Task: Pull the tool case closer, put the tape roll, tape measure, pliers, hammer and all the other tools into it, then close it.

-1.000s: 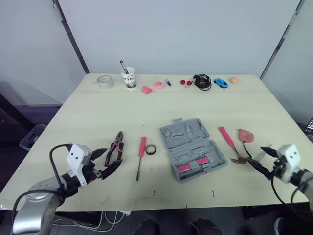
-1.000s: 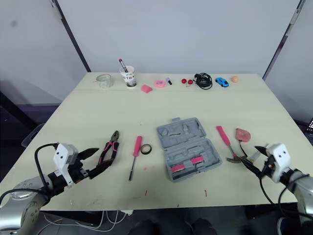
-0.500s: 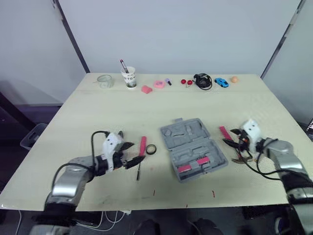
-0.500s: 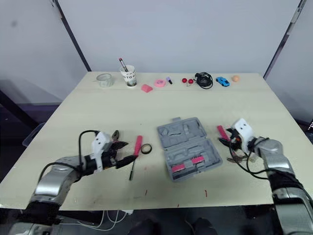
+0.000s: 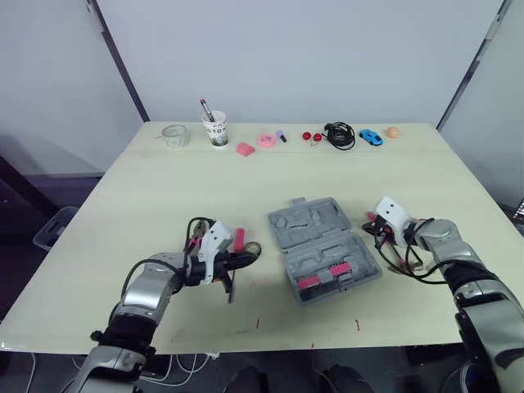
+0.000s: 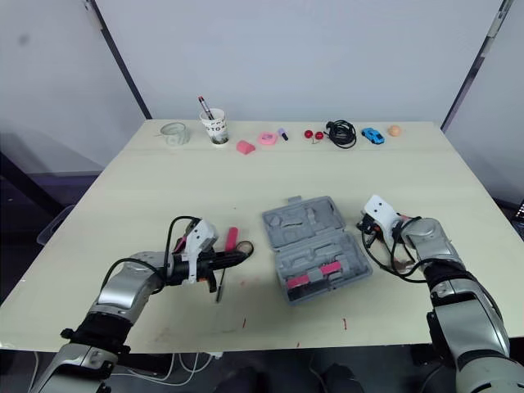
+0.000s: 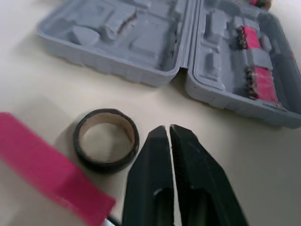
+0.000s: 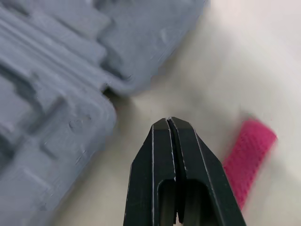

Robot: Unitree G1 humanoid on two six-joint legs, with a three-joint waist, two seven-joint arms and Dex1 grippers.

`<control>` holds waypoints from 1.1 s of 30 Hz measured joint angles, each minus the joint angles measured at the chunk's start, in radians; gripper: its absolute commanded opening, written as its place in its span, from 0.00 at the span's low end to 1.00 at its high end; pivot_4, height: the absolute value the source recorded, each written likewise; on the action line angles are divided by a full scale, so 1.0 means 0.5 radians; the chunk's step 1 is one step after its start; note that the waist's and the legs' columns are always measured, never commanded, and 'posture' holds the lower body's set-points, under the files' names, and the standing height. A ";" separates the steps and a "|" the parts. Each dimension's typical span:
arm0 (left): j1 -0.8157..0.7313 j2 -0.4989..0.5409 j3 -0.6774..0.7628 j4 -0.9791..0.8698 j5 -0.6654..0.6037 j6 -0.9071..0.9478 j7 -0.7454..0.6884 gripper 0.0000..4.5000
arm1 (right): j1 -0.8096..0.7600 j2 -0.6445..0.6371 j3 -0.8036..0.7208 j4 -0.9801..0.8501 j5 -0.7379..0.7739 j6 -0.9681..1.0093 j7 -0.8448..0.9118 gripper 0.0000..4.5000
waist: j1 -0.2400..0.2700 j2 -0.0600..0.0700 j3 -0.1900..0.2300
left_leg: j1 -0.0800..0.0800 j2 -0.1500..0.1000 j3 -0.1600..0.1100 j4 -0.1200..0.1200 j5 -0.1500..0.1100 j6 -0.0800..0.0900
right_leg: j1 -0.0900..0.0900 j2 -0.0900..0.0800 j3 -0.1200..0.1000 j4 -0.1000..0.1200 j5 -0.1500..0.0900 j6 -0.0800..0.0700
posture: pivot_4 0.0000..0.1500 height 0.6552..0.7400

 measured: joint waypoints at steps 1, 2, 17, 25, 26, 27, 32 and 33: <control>-0.021 -0.017 -0.016 0.009 0.012 0.005 -0.005 0.02 | -0.017 0.019 0.012 0.020 -0.013 -0.008 0.002 0.00 | -0.002 0.000 0.000 | 0.000 0.000 0.000 0.000 0.000 0.000 | 0.000 0.000 0.000 0.000 0.000 0.000 | 1.00 1.00; -0.042 -0.030 -0.035 0.026 0.023 0.008 -0.007 0.02 | -0.029 0.037 0.020 0.037 -0.026 -0.013 0.003 0.00 | -0.005 0.000 0.000 | 0.000 0.000 0.000 0.000 0.000 0.000 | 0.000 0.000 0.000 0.000 0.000 0.000 | 1.00 1.00; -0.099 -0.113 -0.077 0.141 0.114 0.037 -0.005 0.02 | -0.076 0.083 0.050 0.151 -0.072 -0.035 0.055 0.00 | -0.040 0.000 0.000 | 0.000 0.000 -0.002 0.000 0.000 0.000 | 0.000 0.000 0.000 0.002 0.000 0.000 | 1.00 1.00; -0.130 -0.185 -0.082 0.241 0.163 0.035 0.000 0.02 | -0.076 0.092 0.048 0.150 -0.068 -0.043 0.072 0.00 | -0.040 0.000 0.000 | 0.000 0.000 -0.002 0.000 0.000 0.000 | 0.000 0.000 0.000 0.002 0.000 0.000 | 1.00 1.00; -0.140 -0.195 -0.082 0.265 0.167 0.034 0.001 0.02 | -0.076 0.093 0.048 0.149 -0.068 -0.043 0.080 0.00 | -0.040 0.000 0.000 | 0.000 0.000 -0.002 0.000 0.000 0.000 | 0.000 0.000 0.000 0.002 0.000 0.000 | 1.00 1.00; -0.150 -0.202 -0.083 0.285 0.171 0.034 0.001 0.02 | -0.076 0.095 0.048 0.148 -0.067 -0.043 0.091 0.00 | -0.041 0.000 0.000 | 0.000 0.000 -0.002 0.000 0.000 0.000 | 0.000 0.000 0.000 0.002 0.000 0.000 | 1.00 1.00; -0.192 -0.235 -0.082 0.355 0.205 0.014 0.000 0.02 | -0.076 0.098 0.048 0.146 -0.067 -0.043 0.111 0.00 | -0.041 0.000 0.000 | 0.000 0.000 -0.002 0.000 0.000 0.000 | 0.000 0.000 0.000 0.002 0.000 0.000 | 1.00 1.00; -0.197 -0.241 -0.082 0.363 0.209 0.008 0.001 0.02 | -0.076 0.099 0.048 0.146 -0.067 -0.043 0.118 0.00 | -0.041 0.000 0.000 | 0.000 0.000 -0.002 0.000 0.000 0.000 | 0.000 0.000 0.000 0.002 0.000 0.000 | 1.00 1.00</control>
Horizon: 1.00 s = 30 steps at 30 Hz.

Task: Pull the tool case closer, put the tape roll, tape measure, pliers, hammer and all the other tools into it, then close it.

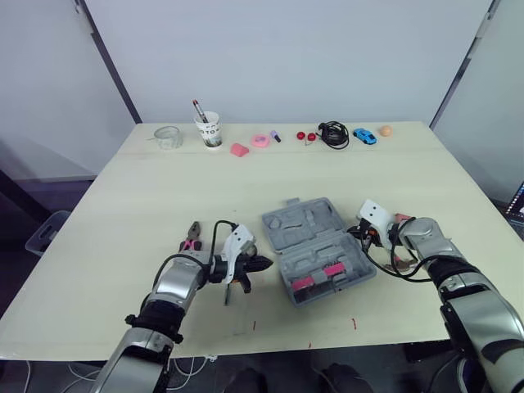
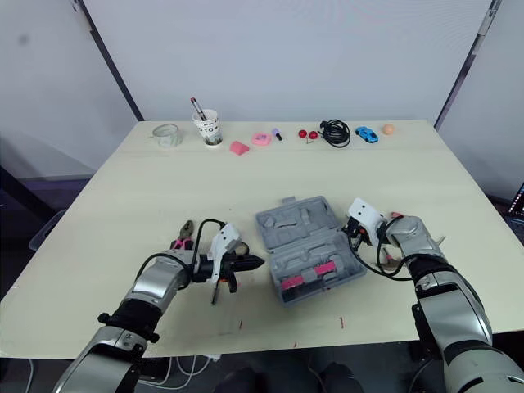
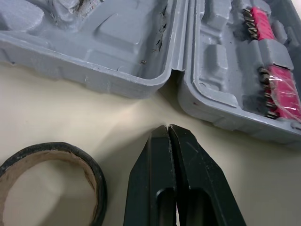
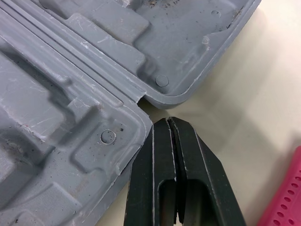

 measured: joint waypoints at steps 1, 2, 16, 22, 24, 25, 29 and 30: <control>-0.010 -0.014 0.001 0.020 0.004 -0.012 0.001 0.02 | 0.000 0.000 0.000 -0.001 0.000 0.000 0.013 0.00 | 0.000 0.000 0.000 | 0.000 0.000 0.000 0.000 0.000 0.000 | 0.000 0.000 0.000 0.000 0.000 0.000 | 1.00 1.00; -0.020 -0.025 0.001 0.040 0.008 -0.021 0.002 0.02 | 0.000 0.000 0.000 -0.002 0.000 0.000 0.023 0.00 | 0.001 0.000 0.000 | 0.000 0.000 0.000 0.000 0.000 0.000 | 0.000 0.000 0.000 0.000 0.000 0.000 | 1.00 1.00; -0.087 -0.078 0.007 0.162 0.036 -0.086 0.005 0.02 | 0.020 0.003 0.000 -0.063 0.000 0.037 0.137 0.00 | 0.001 0.000 0.000 | 0.000 0.000 -0.001 0.001 0.000 0.000 | 0.000 0.000 0.000 0.001 0.000 0.000 | 1.00 1.00; -0.085 -0.074 0.008 0.163 0.037 -0.088 -0.004 0.02 | 0.133 -0.031 -0.003 -0.249 0.042 0.133 0.278 0.00 | 0.000 0.000 0.000 | 0.001 0.000 -0.002 0.001 0.000 0.000 | 0.000 0.001 0.000 0.002 0.000 0.000 | 1.00 1.00; -0.076 -0.070 0.008 0.156 0.037 -0.086 -0.010 0.02 | 0.213 -0.049 -0.008 -0.378 0.066 0.183 0.313 0.00 | 0.000 0.000 -0.001 | 0.001 0.000 -0.003 0.001 0.000 0.000 | 0.001 0.001 -0.001 0.002 0.000 0.000 | 1.00 1.00; -0.075 -0.068 0.008 0.151 0.036 -0.085 -0.013 0.02 | 0.238 -0.057 -0.008 -0.415 0.077 0.201 0.326 0.00 | 0.000 0.000 -0.001 | 0.001 0.000 -0.003 0.001 0.000 0.000 | 0.001 0.001 -0.001 0.002 0.000 0.000 | 1.00 1.00; -0.068 -0.055 0.006 0.135 0.037 -0.069 -0.033 0.02 | 0.335 -0.076 -0.007 -0.599 0.097 0.305 0.360 0.00 | 0.000 0.001 -0.001 | 0.001 0.000 -0.004 0.001 0.000 0.000 | 0.001 0.003 -0.001 0.002 0.000 0.000 | 1.00 1.00; -0.063 -0.050 0.005 0.125 0.037 -0.063 -0.040 0.02 | 0.361 -0.081 -0.007 -0.650 0.098 0.330 0.367 0.00 | 0.000 0.000 -0.001 | 0.001 0.000 -0.005 0.001 0.000 0.000 | 0.001 0.003 -0.001 0.002 0.000 0.000 | 1.00 1.00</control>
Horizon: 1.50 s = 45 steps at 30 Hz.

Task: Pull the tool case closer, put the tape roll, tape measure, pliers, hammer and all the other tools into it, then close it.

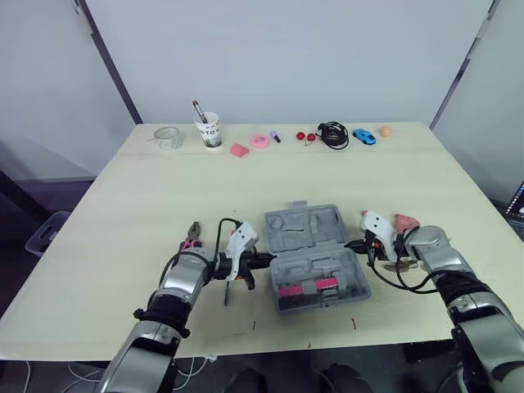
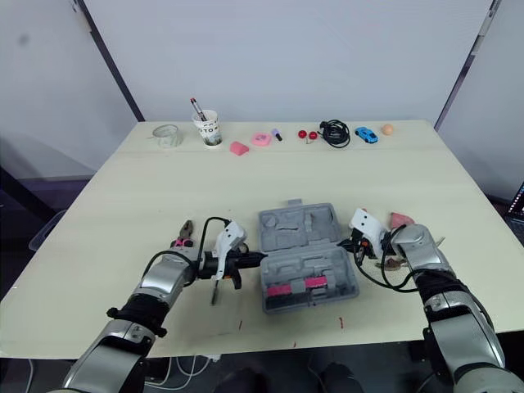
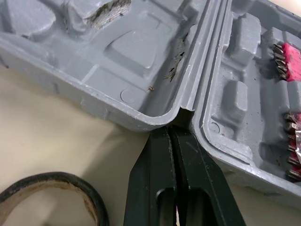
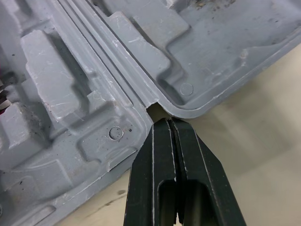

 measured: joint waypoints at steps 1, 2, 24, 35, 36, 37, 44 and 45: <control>0.010 0.007 -0.001 -0.016 0.000 0.004 -0.007 0.02 | 0.028 -0.004 0.000 -0.051 0.006 0.026 0.004 0.00 | 0.000 0.000 0.000 | 0.000 0.000 0.000 0.000 0.000 0.000 | 0.000 0.000 0.000 0.000 0.000 0.000 | 1.00 1.00; 0.025 0.017 -0.003 -0.041 0.000 0.016 -0.018 0.02 | 0.065 -0.009 -0.001 -0.116 0.018 0.061 0.007 0.00 | 0.000 0.000 0.000 | 0.000 0.000 0.000 0.000 0.000 0.000 | 0.000 0.000 0.000 0.000 0.000 0.000 | 1.00 1.00; 0.251 0.232 -0.070 -0.428 -0.018 0.214 -0.251 0.02 | 0.602 -0.085 0.011 -1.016 0.203 0.619 0.007 0.00 | 0.006 0.000 -0.001 | -0.001 0.000 -0.004 0.000 0.000 0.000 | 0.000 0.002 -0.002 -0.001 -0.001 -0.001 | 1.00 1.00; 0.352 0.296 -0.073 -0.537 -0.048 0.263 -0.293 0.02 | 0.725 -0.100 0.027 -1.222 0.256 0.777 -0.012 0.00 | 0.008 -0.001 -0.001 | -0.001 0.000 -0.005 0.000 0.000 0.000 | 0.000 0.002 -0.002 -0.001 -0.001 -0.001 | 1.00 1.00; 0.367 0.300 -0.071 -0.549 -0.052 0.263 -0.293 0.02 | 0.745 -0.102 0.026 -1.251 0.268 0.804 -0.020 0.00 | 0.008 -0.001 -0.001 | -0.001 0.000 -0.005 0.000 0.000 0.000 | 0.000 0.002 -0.002 -0.001 -0.001 -0.001 | 1.00 1.00; 0.372 0.303 -0.071 -0.556 -0.054 0.264 -0.293 0.02 | 0.755 -0.105 0.027 -1.267 0.272 0.811 -0.022 0.00 | 0.008 -0.001 -0.001 | -0.001 0.000 -0.005 0.000 0.000 0.000 | 0.000 0.002 -0.003 -0.001 -0.001 -0.001 | 1.00 1.00; 0.408 0.331 -0.076 -0.607 -0.068 0.287 -0.296 0.02 | 0.827 -0.123 0.037 -1.370 0.317 0.893 -0.039 0.00 | 0.009 -0.001 -0.001 | -0.001 0.000 -0.005 0.000 0.000 0.000 | 0.000 0.002 -0.003 -0.001 -0.001 -0.001 | 1.00 1.00; 0.414 0.339 -0.078 -0.614 -0.072 0.293 -0.300 0.02 | 0.834 -0.127 0.043 -1.382 0.326 0.903 -0.039 0.00 | 0.008 -0.001 -0.001 | -0.001 0.000 -0.005 0.000 0.000 0.000 | 0.000 0.002 -0.003 -0.001 -0.001 -0.001 | 1.00 1.00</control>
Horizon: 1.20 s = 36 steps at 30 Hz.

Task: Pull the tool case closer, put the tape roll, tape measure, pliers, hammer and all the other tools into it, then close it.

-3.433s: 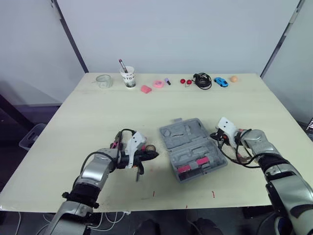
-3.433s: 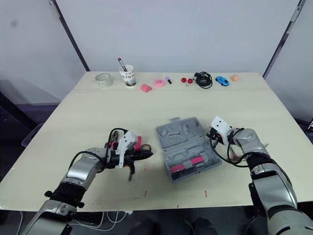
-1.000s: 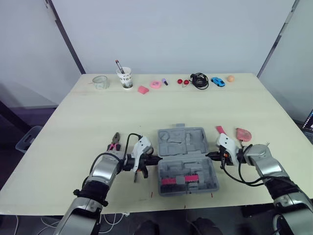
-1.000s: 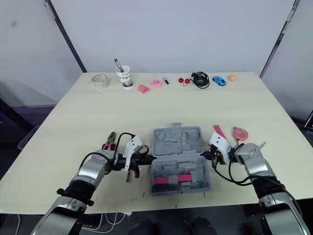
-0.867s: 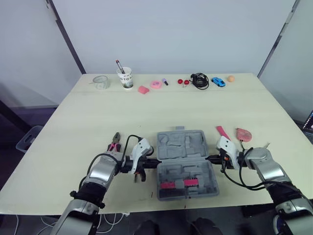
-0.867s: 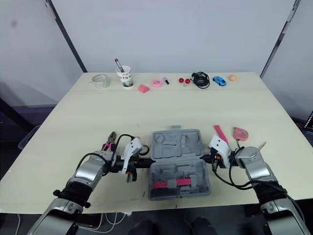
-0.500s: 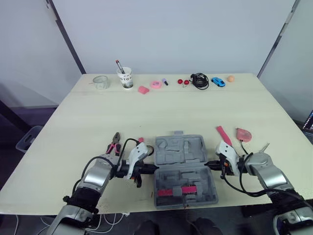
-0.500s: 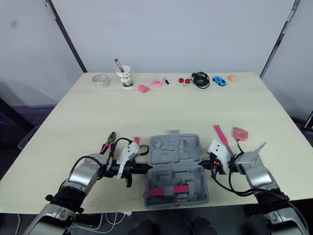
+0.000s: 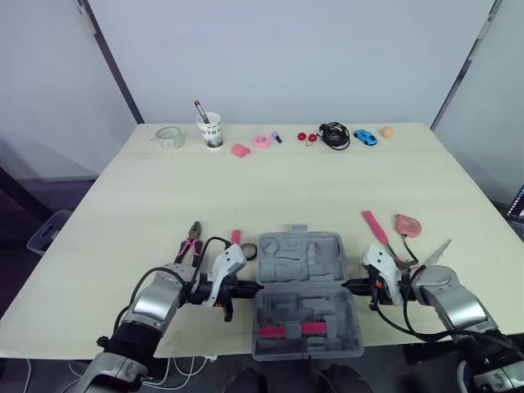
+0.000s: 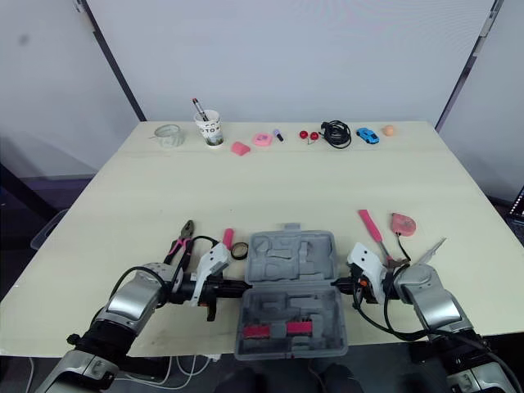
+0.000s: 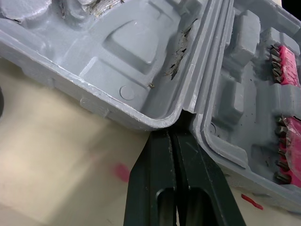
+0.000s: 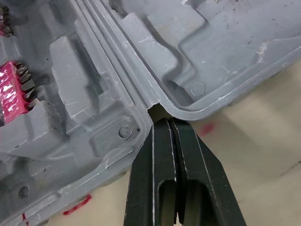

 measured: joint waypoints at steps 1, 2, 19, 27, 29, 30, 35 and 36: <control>0.004 0.003 0.000 -0.004 -0.002 0.000 -0.002 0.02 | 0.004 -0.001 0.001 -0.005 0.004 0.004 -0.001 0.00 | 0.000 0.000 0.000 | 0.000 0.000 0.000 0.000 0.000 0.000 | 0.000 0.000 0.000 0.000 0.000 0.000 | 1.00 1.00; 0.013 0.011 -0.001 -0.013 -0.006 0.004 -0.005 0.02 | 0.014 -0.001 0.003 -0.016 0.014 0.014 -0.005 0.00 | 0.000 0.000 0.000 | 0.000 0.000 0.000 0.000 0.000 0.000 | 0.000 0.000 0.000 0.000 0.000 0.000 | 1.00 1.00; 0.121 0.082 -0.016 -0.158 -0.027 0.068 -0.056 0.02 | 0.149 -0.041 0.022 -0.166 0.104 0.084 -0.047 0.00 | 0.003 -0.002 -0.001 | 0.000 0.000 0.000 0.000 0.000 0.000 | 0.000 0.000 0.000 0.000 -0.001 -0.001 | 1.00 1.00; 0.148 0.095 -0.031 -0.200 -0.039 0.098 -0.064 0.02 | 0.181 -0.064 0.024 -0.201 0.139 0.106 -0.069 0.00 | 0.011 -0.003 -0.002 | 0.000 0.000 0.000 0.000 0.000 0.000 | 0.000 -0.001 0.000 -0.001 -0.001 -0.002 | 1.00 1.00; 0.148 0.096 -0.032 -0.200 -0.039 0.096 -0.064 0.02 | 0.186 -0.065 0.024 -0.211 0.142 0.115 -0.077 0.00 | 0.011 -0.003 -0.002 | 0.000 0.000 0.000 0.000 0.000 0.000 | 0.000 -0.001 0.000 -0.001 -0.001 -0.002 | 1.00 1.00; 0.148 0.096 -0.033 -0.200 -0.039 0.095 -0.064 0.02 | 0.191 -0.065 0.024 -0.216 0.147 0.118 -0.086 0.00 | 0.011 -0.003 -0.003 | 0.000 0.000 0.000 0.000 0.000 0.000 | 0.000 -0.001 -0.001 -0.001 -0.002 -0.002 | 1.00 1.00; 0.151 0.097 -0.035 -0.203 -0.040 0.094 -0.064 0.02 | 0.201 -0.068 0.021 -0.220 0.160 0.117 -0.100 0.00 | 0.011 -0.004 -0.003 | 0.000 0.000 0.000 0.000 0.000 0.000 | 0.000 -0.001 -0.001 -0.001 -0.002 -0.002 | 1.00 1.00; 0.157 0.102 -0.038 -0.213 -0.040 0.095 -0.064 0.02 | 0.202 -0.070 0.018 -0.220 0.165 0.117 -0.104 0.00 | 0.011 -0.005 -0.004 | 0.000 0.000 0.000 0.000 0.000 0.000 | 0.000 -0.001 0.000 -0.001 -0.002 -0.002 | 1.00 1.00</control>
